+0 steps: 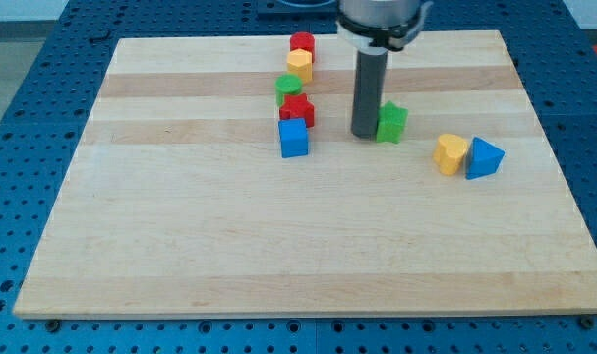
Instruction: Move the green star closer to the yellow heart
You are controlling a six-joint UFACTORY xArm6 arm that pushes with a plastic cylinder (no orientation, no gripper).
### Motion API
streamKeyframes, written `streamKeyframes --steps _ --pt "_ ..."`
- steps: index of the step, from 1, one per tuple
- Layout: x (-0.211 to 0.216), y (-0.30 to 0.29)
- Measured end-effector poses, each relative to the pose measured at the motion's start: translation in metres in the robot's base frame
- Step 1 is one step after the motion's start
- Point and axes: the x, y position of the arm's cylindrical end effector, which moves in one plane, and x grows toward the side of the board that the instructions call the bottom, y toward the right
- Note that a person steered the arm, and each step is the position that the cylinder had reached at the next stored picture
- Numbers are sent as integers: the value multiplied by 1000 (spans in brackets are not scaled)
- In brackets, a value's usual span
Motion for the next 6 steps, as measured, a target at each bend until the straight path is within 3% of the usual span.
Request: streamKeyframes --steps 2,3,6 --pt "-46 -2" --pt "-48 9" --pt "-15 81"
